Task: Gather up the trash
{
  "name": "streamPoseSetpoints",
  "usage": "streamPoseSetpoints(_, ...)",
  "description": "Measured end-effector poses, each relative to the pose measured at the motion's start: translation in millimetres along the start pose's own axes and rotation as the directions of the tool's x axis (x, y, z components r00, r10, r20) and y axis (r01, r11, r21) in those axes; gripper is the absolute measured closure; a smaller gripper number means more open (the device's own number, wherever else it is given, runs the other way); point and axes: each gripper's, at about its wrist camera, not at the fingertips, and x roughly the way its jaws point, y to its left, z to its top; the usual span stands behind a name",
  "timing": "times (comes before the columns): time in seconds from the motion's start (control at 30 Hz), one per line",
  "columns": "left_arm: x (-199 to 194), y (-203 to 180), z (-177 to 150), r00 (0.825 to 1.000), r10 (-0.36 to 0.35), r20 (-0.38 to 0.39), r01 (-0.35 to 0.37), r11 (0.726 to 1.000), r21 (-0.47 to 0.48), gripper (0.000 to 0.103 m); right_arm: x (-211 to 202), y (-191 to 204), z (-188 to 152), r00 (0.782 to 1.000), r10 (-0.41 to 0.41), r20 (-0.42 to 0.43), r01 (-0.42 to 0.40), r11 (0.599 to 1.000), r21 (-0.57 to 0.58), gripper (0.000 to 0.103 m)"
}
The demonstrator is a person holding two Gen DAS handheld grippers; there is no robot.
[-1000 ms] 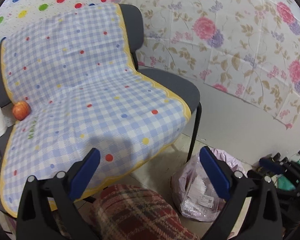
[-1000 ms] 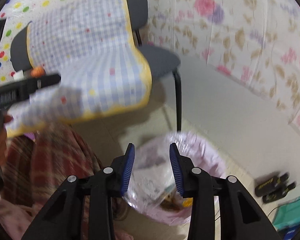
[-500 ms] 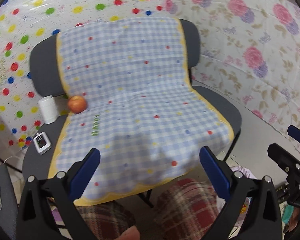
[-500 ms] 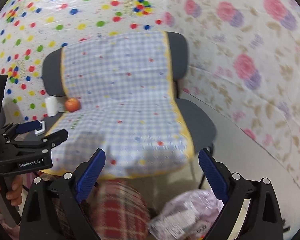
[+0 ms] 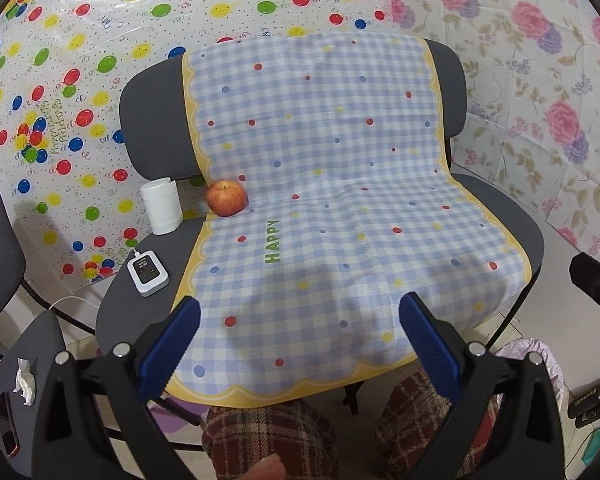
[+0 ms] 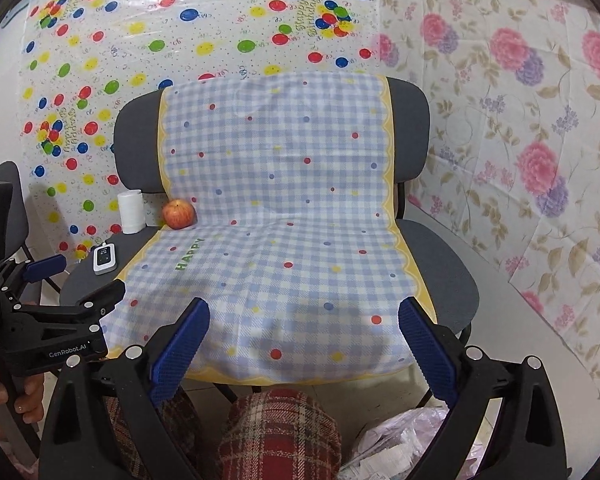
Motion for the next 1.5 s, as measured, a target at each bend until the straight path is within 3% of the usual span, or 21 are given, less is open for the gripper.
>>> streamPoseSetpoints(1.5,3.7,7.2,3.3,1.0,0.018,0.01,-0.018,1.0,-0.021,0.006,16.9,-5.5,-2.6,1.0,-0.011,-0.025,0.012,1.0,0.018,0.008)
